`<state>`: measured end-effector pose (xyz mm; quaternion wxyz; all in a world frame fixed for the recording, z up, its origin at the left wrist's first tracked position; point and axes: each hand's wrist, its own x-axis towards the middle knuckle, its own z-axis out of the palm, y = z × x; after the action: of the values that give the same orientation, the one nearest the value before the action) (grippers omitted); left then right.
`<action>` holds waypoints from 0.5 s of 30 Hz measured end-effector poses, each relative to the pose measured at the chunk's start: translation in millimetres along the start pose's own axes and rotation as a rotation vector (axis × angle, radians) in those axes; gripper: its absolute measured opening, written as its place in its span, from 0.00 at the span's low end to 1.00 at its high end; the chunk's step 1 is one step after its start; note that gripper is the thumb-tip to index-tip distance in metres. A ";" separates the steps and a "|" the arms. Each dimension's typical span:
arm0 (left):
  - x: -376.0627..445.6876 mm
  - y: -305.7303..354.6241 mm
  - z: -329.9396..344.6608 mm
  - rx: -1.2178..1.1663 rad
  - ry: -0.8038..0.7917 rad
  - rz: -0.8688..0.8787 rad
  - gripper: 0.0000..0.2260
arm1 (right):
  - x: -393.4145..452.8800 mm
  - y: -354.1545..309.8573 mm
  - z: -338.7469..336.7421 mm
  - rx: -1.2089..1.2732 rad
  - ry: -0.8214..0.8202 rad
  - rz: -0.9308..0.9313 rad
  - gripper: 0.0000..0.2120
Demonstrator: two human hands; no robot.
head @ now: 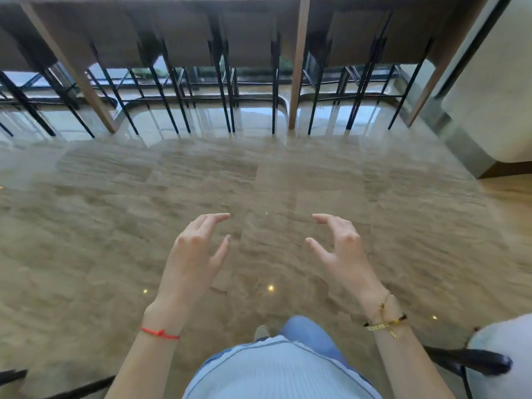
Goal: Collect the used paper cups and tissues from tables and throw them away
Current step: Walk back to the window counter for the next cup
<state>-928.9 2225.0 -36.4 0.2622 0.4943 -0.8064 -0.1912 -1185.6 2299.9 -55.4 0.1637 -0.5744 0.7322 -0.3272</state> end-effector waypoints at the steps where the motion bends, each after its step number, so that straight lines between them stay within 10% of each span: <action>1: 21.9 -3.1 3.0 -0.004 -0.011 0.008 0.16 | 20.2 2.3 1.3 0.005 0.004 0.010 0.20; 15: 327.4 -35.2 84.8 -0.058 -0.036 0.004 0.16 | 325.2 79.8 8.7 -0.022 0.003 0.009 0.19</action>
<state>-1078.6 1919.9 -46.8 0.2623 0.4816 -0.8060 -0.2227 -1331.9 1999.0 -70.7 0.1579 -0.5726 0.7384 -0.3192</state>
